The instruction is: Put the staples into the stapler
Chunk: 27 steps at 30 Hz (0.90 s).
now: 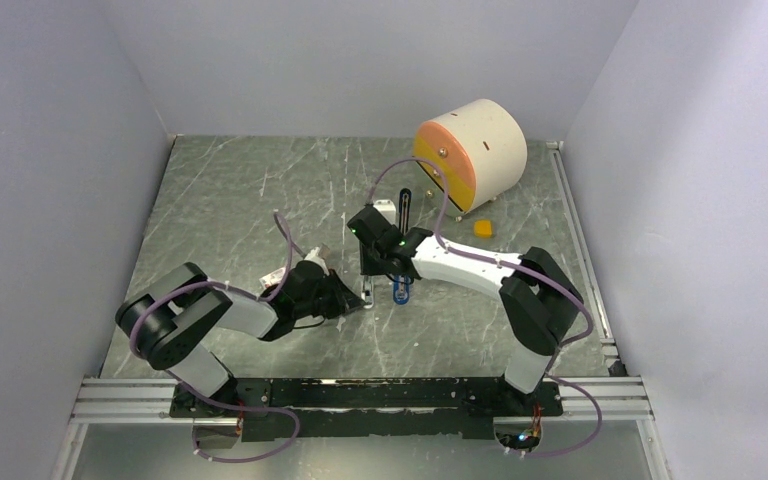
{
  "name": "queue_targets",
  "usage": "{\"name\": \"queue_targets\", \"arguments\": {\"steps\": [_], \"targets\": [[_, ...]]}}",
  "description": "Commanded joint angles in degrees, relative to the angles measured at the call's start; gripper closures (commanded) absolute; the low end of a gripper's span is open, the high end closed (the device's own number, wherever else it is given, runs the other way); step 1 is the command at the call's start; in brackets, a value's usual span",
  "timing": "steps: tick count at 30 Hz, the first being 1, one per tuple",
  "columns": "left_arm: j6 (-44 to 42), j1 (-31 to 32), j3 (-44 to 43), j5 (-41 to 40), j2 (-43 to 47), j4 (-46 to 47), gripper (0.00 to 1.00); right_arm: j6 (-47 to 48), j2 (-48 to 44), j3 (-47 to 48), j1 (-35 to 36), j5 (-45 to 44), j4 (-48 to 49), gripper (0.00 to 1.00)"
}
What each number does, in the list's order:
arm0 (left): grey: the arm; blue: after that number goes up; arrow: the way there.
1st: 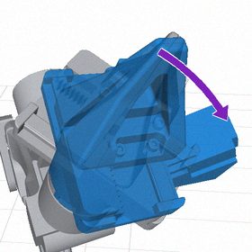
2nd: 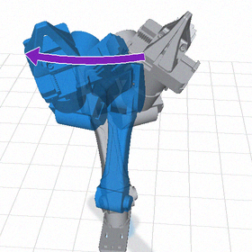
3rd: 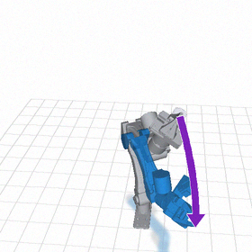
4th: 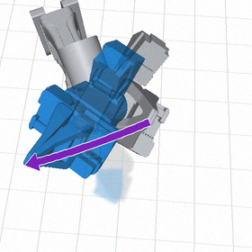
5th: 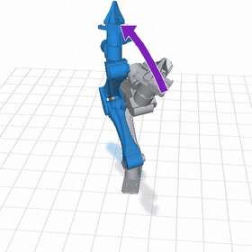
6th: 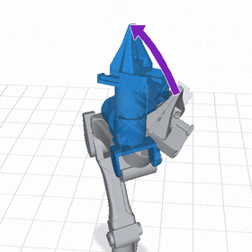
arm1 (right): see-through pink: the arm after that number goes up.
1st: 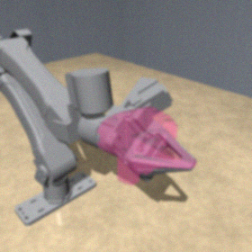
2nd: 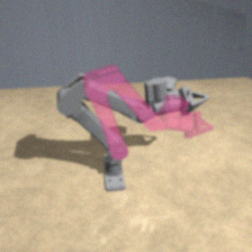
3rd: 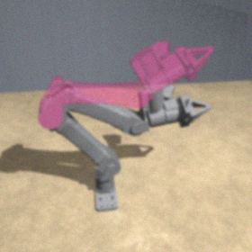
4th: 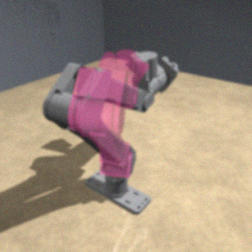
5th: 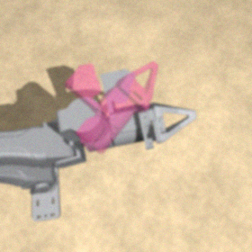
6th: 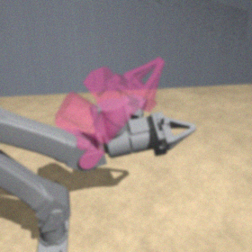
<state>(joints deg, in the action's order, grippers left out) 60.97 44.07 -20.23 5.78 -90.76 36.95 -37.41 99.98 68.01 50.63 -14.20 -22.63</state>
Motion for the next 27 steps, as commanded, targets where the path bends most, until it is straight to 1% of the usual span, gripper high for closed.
{"name": "queue_targets", "arguments": {"steps": [1,6,16,21,27], "targets": [[-1.4,-0.2,0.0,-0.9,-4.7,-5.4,0.88,-1.9,-2.6,-2.2,1.8,0.5,-3.8,0.76],[-1.5,-0.2,-0.6,-0.9,-5.9,-5.9,0.88,-2.4,-3.4,-3.4,3.5,0.6,-4.7,0.77],[-2.3,-0.2,-1.1,-2.6,-5.1,-8.3,0.89,-4.2,-2.8,-6.0,6.1,0.1,-5.1,0.77],[-2.6,-0.3,-0.1,-3.3,-4.0,-7.9,0.89,-2.6,-0.6,-5.7,7.3,-0.3,-7.2,0.77],[-3.2,-0.3,0.3,-3.9,-2.8,-8.4,0.88,-1.8,1.8,-5.8,7.8,0.0,-7.2,0.77]]}}
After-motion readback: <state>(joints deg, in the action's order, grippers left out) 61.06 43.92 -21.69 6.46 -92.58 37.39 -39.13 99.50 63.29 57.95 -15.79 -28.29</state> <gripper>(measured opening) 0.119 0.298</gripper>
